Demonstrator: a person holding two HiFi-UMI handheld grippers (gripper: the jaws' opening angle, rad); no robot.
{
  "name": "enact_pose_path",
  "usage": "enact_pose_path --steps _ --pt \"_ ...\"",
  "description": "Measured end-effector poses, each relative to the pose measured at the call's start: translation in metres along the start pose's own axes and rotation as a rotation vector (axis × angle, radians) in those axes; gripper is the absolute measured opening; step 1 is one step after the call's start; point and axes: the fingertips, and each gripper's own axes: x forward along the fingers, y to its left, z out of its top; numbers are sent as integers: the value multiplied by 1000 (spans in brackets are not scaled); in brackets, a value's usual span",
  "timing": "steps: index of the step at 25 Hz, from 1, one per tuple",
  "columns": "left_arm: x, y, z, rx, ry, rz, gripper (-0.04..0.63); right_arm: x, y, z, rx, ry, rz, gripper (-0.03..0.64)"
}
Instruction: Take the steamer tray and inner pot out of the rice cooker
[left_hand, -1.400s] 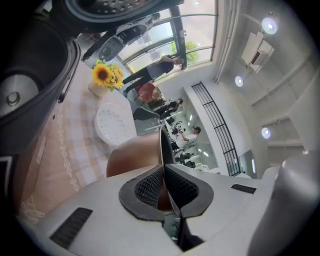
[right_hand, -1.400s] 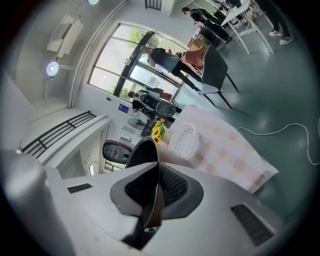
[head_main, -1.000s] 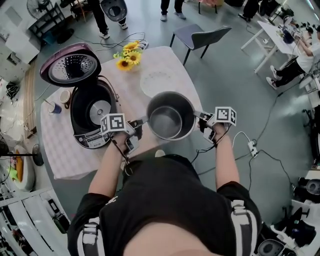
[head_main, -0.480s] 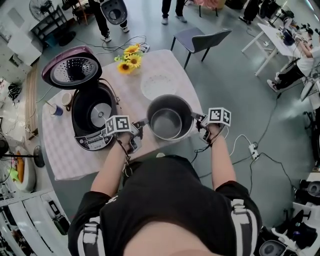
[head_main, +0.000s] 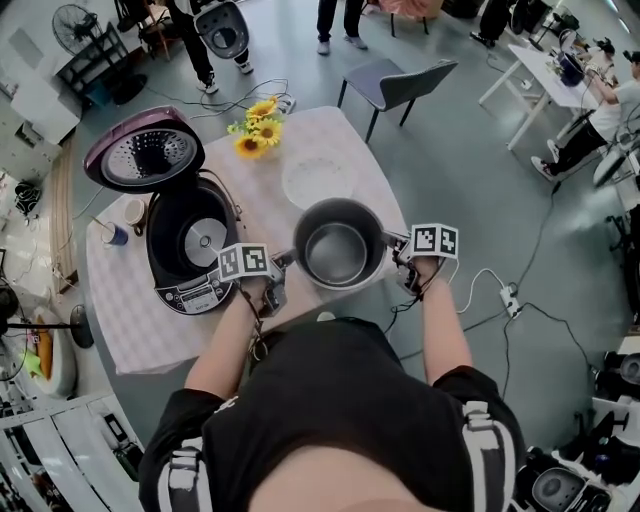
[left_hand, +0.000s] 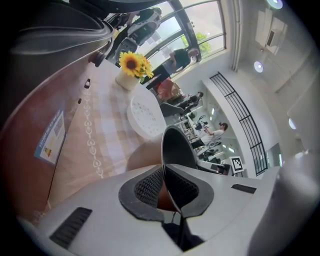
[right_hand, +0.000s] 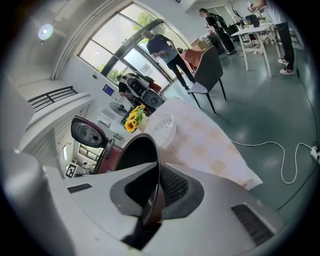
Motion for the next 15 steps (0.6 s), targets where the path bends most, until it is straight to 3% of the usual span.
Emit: enact_pose_path --steps 3,7,10,13,15 --pt "1 -4 1 83 11 31 14 -1 1 1 -52 -6 -61 14" --pt "-3 -8 6 283 -6 160 26 -5 8 4 -360 -25 -257 20" --pt "-19 -21 30 481 -111 241 31 -16 31 29 -529 -156 -347 21" --pt "-40 -50 60 657 -245 261 35 -31 70 64 -601 -334 -345 21" --pt "-64 -74 83 759 -380 275 35 -44 103 83 -654 -459 -322 20"
